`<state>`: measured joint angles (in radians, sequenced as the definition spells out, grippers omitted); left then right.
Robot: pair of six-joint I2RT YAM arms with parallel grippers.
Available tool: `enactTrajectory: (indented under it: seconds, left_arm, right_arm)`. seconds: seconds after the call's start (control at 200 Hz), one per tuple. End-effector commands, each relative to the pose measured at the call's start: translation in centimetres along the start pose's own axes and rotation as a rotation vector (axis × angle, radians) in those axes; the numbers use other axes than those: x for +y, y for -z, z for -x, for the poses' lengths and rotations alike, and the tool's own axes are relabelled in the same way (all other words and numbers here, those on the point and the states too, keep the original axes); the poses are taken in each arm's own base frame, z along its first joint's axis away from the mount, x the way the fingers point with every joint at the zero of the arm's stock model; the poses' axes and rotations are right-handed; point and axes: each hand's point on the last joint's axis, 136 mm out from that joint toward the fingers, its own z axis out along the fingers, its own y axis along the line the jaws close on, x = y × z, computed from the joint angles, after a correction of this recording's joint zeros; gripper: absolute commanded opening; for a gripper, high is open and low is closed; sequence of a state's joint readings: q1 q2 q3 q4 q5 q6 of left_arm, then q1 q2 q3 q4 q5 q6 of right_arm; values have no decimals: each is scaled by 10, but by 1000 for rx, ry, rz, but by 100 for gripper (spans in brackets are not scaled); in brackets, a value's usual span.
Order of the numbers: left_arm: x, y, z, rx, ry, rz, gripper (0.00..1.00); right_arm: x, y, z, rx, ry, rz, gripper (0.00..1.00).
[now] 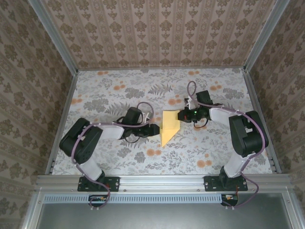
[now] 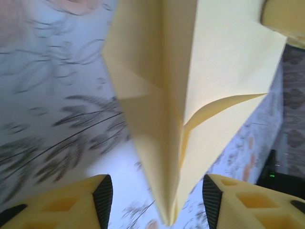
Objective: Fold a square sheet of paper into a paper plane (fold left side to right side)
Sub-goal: Place the paper at the center of the table, then fold the wing for the fifth time at the center of the table.
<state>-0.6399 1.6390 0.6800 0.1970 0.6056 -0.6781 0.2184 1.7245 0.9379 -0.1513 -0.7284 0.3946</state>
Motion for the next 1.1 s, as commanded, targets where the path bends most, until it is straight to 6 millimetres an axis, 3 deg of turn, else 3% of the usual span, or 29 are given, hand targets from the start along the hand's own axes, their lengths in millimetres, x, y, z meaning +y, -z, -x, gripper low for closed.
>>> enactTrajectory:
  seconds: [0.0,0.13,0.215,0.365,0.645,1.095]
  left_arm:
    - [11,21,-6,20,-114,194,57]
    - [-13,25,-11,34,-276,287,60]
    - [-35,17,-17,51,-363,307,62]
    - [-56,-3,-25,79,-424,346,65]
    - [-63,-35,-31,150,-524,521,75]
    - [-43,-35,-27,170,-628,877,81]
  right_arm:
    - [-4,-1,-3,33,-26,-60,6]
    - [-5,0,-4,53,-71,-100,6]
    - [-5,-1,-5,74,-87,-126,6]
    - [-3,-4,-5,92,-104,-143,6]
    - [2,-6,-4,107,-137,-159,6]
    - [4,-11,-5,119,-153,-158,6]
